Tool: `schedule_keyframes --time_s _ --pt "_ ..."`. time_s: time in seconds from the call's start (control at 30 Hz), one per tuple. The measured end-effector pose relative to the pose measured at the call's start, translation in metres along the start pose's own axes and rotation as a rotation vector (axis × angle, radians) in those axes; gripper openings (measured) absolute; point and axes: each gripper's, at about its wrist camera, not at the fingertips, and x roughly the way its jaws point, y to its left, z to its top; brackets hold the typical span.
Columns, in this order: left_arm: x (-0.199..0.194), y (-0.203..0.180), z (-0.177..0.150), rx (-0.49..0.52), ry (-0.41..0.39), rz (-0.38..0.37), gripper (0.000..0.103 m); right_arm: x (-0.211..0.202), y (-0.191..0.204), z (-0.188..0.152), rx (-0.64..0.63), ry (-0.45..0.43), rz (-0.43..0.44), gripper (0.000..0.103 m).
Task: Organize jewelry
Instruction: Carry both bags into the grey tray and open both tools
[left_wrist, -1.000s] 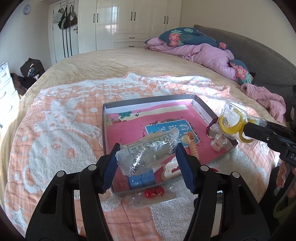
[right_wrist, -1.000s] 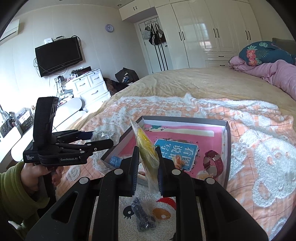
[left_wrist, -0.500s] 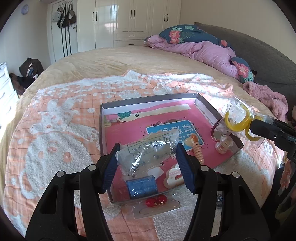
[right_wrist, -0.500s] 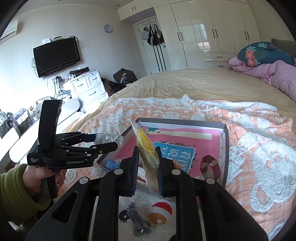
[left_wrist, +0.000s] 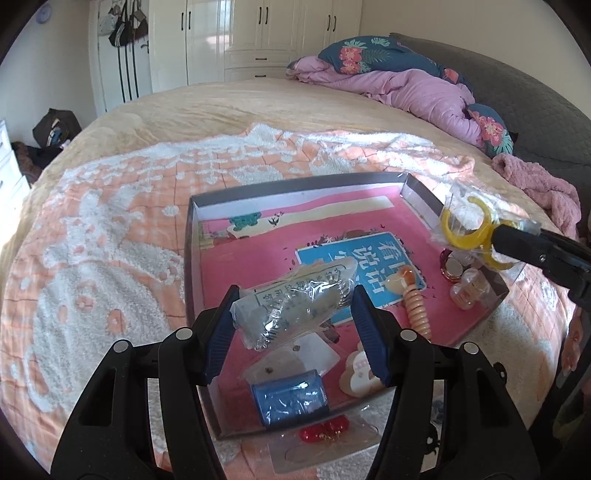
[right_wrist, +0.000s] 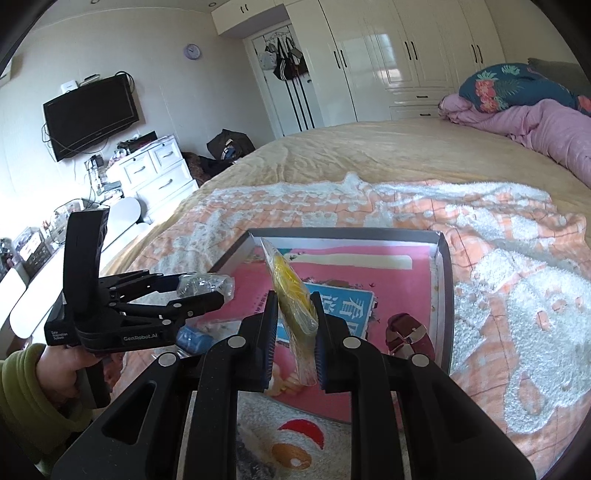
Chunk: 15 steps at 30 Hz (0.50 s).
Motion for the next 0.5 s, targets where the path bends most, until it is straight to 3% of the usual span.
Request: schedule_keyframes --time_s 0.2,0.5 --pt "0.013 0.002 -0.004 0.0 0.023 -0.011 0.053 0.02 -0.01 -0.016 0.026 0.059 -0.018 0.017" --pt "0.023 0.003 -0.008 -0.002 0.049 -0.012 0.053 0.034 -0.02 -0.027 0.046 0.082 -0.043 0.017"
